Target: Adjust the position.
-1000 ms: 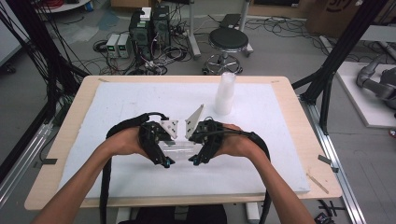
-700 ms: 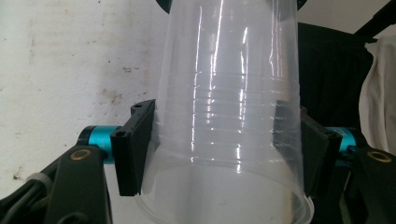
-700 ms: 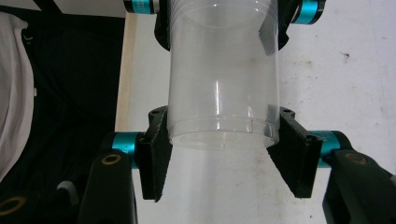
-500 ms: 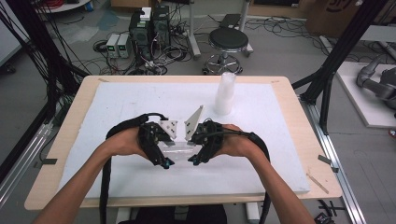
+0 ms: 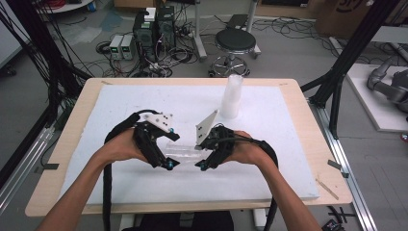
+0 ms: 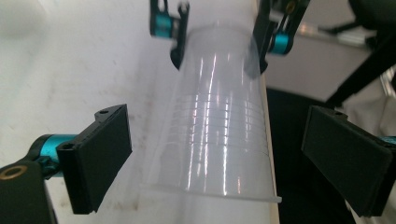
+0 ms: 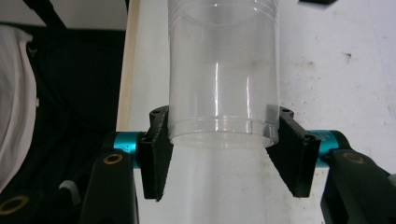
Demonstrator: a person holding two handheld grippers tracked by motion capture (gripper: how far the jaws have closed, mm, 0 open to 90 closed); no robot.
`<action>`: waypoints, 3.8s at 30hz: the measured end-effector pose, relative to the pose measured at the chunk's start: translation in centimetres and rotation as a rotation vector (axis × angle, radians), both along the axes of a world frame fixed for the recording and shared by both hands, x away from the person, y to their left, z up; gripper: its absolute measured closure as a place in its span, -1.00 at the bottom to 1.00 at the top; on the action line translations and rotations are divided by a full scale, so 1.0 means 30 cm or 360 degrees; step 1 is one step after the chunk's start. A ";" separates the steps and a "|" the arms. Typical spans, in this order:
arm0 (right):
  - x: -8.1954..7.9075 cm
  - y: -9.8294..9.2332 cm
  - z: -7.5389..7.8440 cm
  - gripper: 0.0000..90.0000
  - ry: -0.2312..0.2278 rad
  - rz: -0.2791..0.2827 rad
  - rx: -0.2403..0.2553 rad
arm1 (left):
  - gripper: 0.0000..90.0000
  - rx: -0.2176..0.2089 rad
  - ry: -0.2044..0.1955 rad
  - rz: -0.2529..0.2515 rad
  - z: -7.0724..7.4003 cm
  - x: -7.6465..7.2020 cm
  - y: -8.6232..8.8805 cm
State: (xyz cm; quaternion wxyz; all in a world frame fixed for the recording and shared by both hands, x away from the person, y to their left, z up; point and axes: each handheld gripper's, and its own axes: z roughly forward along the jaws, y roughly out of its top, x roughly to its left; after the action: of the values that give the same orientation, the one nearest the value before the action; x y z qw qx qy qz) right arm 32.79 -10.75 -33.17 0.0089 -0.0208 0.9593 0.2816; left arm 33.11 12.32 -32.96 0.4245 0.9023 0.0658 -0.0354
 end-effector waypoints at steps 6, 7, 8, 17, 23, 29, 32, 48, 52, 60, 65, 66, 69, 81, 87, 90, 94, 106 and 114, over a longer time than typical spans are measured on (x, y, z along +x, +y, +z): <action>0.005 -0.077 -0.029 -0.02 0.0021 -0.0076 0.0280 | -0.81 -0.0320 -0.0113 0.0074 -0.009 -0.026 0.072; 0.005 -0.090 -0.035 -0.02 0.0032 -0.0076 0.0343 | -0.81 -0.0391 -0.0130 0.0099 -0.013 -0.032 0.082; 0.005 -0.103 -0.042 -0.03 0.0049 -0.0081 0.0416 | -0.81 -0.0486 -0.0139 0.0128 -0.022 -0.039 0.090; -0.007 -0.170 -0.118 -0.03 0.0074 -0.0114 0.0821 | -0.83 -0.0809 -0.0189 0.0218 -0.102 -0.070 0.148; -0.006 -0.185 -0.152 -0.03 0.0123 -0.0118 0.1027 | -0.84 -0.0925 -0.0167 0.0255 -0.161 -0.074 0.155; -0.005 -0.185 -0.167 -0.03 0.0129 -0.0094 0.1128 | -0.84 -0.0966 -0.0143 0.0245 -0.192 -0.077 0.136; -0.005 -0.182 -0.173 -0.03 0.0133 -0.0092 0.1139 | -0.84 -0.0980 -0.0140 0.0240 -0.194 -0.077 0.127; -0.012 -0.177 -0.183 -0.03 0.0151 -0.0055 0.1194 | -0.83 -0.1031 -0.0123 0.0147 -0.178 -0.072 0.018; -0.013 -0.179 -0.182 -0.03 0.0156 -0.0051 0.1206 | -0.77 -0.1050 -0.0119 0.0102 -0.168 -0.071 -0.002; -0.014 -0.179 -0.184 -0.03 0.0167 -0.0032 0.1228 | -0.67 -0.1062 -0.0111 0.0079 -0.159 -0.065 0.007; -0.016 -0.172 -0.190 -0.03 0.0168 -0.0018 0.1214 | -0.58 -0.1070 -0.0116 0.0077 -0.155 -0.065 0.011; -0.017 -0.171 -0.190 -0.03 0.0174 -0.0025 0.1209 | -0.53 -0.1075 -0.0115 0.0071 -0.155 -0.065 0.011; -0.016 -0.168 -0.192 -0.03 0.0175 -0.0014 0.1203 | -0.45 -0.1082 -0.0121 0.0063 -0.154 -0.067 0.012; -0.015 -0.160 -0.195 -0.03 0.0177 -0.0010 0.1182 | -0.29 -0.1055 -0.0156 0.0082 -0.153 -0.069 0.019; -0.012 -0.153 -0.199 -0.59 0.0258 -0.0066 0.1173 | -0.28 -0.1053 -0.0170 0.0083 -0.151 -0.070 0.020; -0.010 -0.150 -0.201 -0.65 0.0255 -0.0139 0.1102 | -0.28 -0.1049 -0.0173 0.0092 -0.149 -0.070 0.027; -0.016 -0.150 -0.202 -0.67 0.0249 -0.0161 0.1073 | -0.28 -0.1019 -0.0193 0.0105 -0.143 -0.069 0.038; -0.038 -0.238 -0.225 -0.67 0.0004 -0.0749 0.0794 | -0.28 -0.0430 -0.0271 0.0159 -0.041 0.025 0.030; -0.048 -0.341 -0.279 -0.66 -0.0083 -0.1118 0.0664 | -0.28 -0.0158 -0.0246 0.0125 -0.003 0.109 -0.006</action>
State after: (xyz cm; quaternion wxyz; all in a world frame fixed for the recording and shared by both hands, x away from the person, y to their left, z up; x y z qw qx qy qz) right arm 31.35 -20.99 -41.55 0.1328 0.3031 0.8298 0.4494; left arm 36.38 12.14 -33.06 0.4737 0.8769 0.0664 0.0477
